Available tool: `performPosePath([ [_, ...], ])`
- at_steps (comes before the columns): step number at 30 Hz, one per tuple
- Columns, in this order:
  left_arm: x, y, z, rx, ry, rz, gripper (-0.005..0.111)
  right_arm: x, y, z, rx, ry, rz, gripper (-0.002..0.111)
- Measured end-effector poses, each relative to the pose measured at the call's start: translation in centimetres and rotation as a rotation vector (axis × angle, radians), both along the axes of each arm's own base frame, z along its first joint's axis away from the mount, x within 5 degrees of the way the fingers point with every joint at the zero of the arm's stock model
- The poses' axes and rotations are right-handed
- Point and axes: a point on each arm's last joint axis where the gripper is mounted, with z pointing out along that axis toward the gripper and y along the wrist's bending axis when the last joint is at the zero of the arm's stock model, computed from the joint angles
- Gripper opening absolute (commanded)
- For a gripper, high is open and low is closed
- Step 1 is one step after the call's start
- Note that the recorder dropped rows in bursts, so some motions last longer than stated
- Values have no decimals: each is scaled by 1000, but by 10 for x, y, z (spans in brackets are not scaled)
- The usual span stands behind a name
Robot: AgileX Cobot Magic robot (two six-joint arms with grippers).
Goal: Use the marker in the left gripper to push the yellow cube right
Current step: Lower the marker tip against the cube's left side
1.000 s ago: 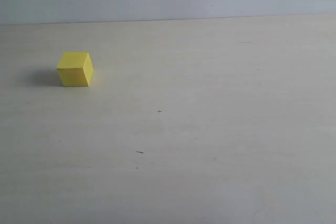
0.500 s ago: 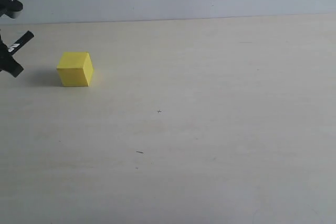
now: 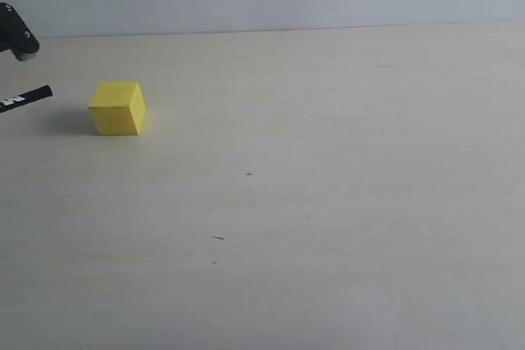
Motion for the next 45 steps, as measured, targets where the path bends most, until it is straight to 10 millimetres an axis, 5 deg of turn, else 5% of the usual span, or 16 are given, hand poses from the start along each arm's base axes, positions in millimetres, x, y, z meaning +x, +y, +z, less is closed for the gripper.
performPosePath([
  [14, 11, 32, -21, 22, 54, -286, 0, 0, 0, 0, 0, 0, 0, 0],
  [27, 65, 27, -46, -24, 50, -464, 0, 0, 0, 0, 0, 0, 0, 0],
  [45, 74, 27, -63, -15, 44, -531, 0, 0, 0, 0, 6, 0, 0, 0],
])
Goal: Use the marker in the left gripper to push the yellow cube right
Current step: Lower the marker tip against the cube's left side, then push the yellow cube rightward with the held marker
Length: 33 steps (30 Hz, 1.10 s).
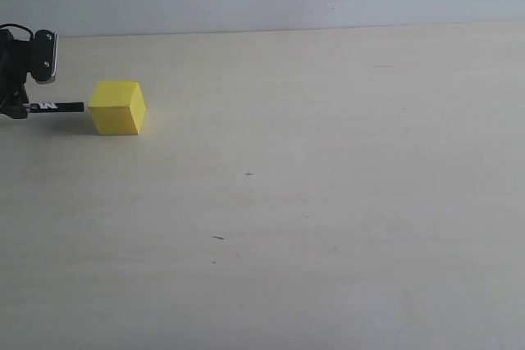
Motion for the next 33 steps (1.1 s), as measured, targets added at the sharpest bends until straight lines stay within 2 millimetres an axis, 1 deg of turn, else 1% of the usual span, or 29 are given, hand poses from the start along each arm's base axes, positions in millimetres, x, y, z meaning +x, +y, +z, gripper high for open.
performPosePath([
  [3, -3, 5, -1, 0, 39, 9, 0, 0, 0, 0, 0, 0, 0, 0],
  [7, -5, 16, -1, 0, 51, 33, 0, 0, 0, 0, 0, 0, 0, 0],
  [10, -6, 18, -1, 2, 53, 35, 0, 0, 0, 0, 0, 0, 0, 0],
  [11, -6, 16, -1, 3, 53, 27, 0, 0, 0, 0, 0, 0, 0, 0],
  [13, -5, 6, -1, -6, 53, 5, 0, 0, 0, 0, 0, 0, 0, 0],
  [15, -3, -10, -1, -26, 46, -19, 0, 0, 0, 0, 0, 0, 0, 0],
  [17, -2, -34, -1, -38, 34, -63, 0, 0, 0, 0, 0, 0, 0, 0],
  [20, -3, -61, 0, -45, 24, -115, 0, 0, 0, 0, 0, 0, 0, 0],
  [22, -2, -66, 5, -54, 12, -100, 0, 0, 0, 0, 0, 0, 0, 0],
  [24, -2, -59, 11, -55, -4, -62, 0, 0, 0, 0, 0, 0, 0, 0],
  [26, -2, -46, 19, -52, -20, -20, 0, 0, 0, 0, 0, 0, 0, 0],
  [29, -3, -28, 25, -43, -20, 23, 0, 0, 0, 0, 0, 0, 0, 0],
  [31, -4, -24, 25, -39, -11, 33, 0, 0, 0, 0, 0, 0, 0, 0],
  [33, -4, -27, 23, -41, 1, 31, 0, 0, 0, 0, 0, 0, 0, 0],
])
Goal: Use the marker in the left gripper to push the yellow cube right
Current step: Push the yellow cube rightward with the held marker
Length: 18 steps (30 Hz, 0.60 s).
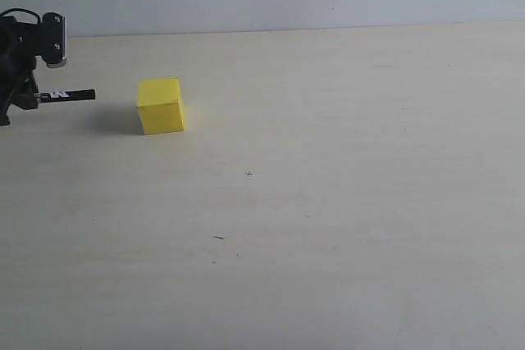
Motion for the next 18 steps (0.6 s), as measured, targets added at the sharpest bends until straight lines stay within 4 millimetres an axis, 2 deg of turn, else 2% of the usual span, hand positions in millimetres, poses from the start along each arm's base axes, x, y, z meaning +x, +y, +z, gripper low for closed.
performPosePath([
  [3, 1, -18, -9, -14, 9, -33, 0, 0, 0, 0, 0, 0, 0, 0],
  [7, 1, -67, -24, -56, 2, -86, 0, 0, 0, 0, 0, 0, 0, 0],
  [9, -2, -93, -25, -72, -10, -104, 0, 0, 0, 0, 0, 0, 0, 0],
  [11, -5, -110, -23, -83, -21, -116, 0, 0, 0, 0, 0, 0, 0, 0],
  [13, -5, -113, -19, -88, -31, -101, 0, 0, 0, 0, 0, 0, 0, 0],
  [18, -4, -89, -4, -79, -28, -32, 0, 0, 0, 0, 0, 0, 0, 0],
])
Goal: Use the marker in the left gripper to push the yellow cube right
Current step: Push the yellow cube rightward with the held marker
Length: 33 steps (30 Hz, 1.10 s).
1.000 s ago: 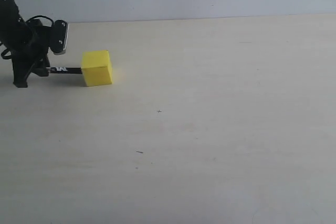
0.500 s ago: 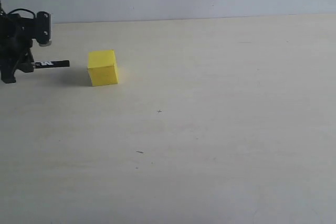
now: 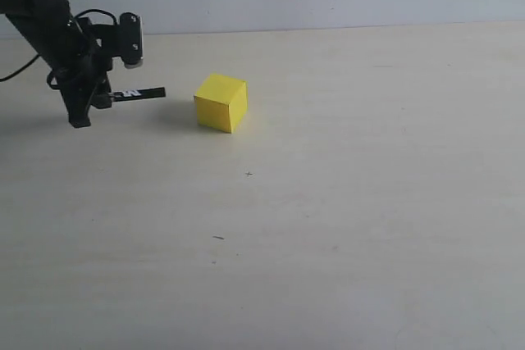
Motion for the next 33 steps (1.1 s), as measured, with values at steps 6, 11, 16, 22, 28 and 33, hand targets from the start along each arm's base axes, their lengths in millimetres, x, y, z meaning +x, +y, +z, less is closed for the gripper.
performPosePath([
  [6, -1, 6, 1, 11, 18, 17, 0, 0, 0, 0, 0, 0, 0, 0],
  [11, -10, -50, -23, 10, 28, -102, 0, 0, 0, 0, 0, 0, 0, 0],
  [16, -17, -68, -15, -4, 12, -97, 0, 0, 0, 0, 0, 0, 0, 0],
  [22, -13, -47, -12, 15, 36, -34, 0, 0, 0, 0, 0, 0, 0, 0],
  [28, -9, -61, -9, -22, -51, -59, 0, 0, 0, 0, 0, 0, 0, 0],
  [33, -8, -72, -7, -50, -102, -69, 0, 0, 0, 0, 0, 0, 0, 0],
])
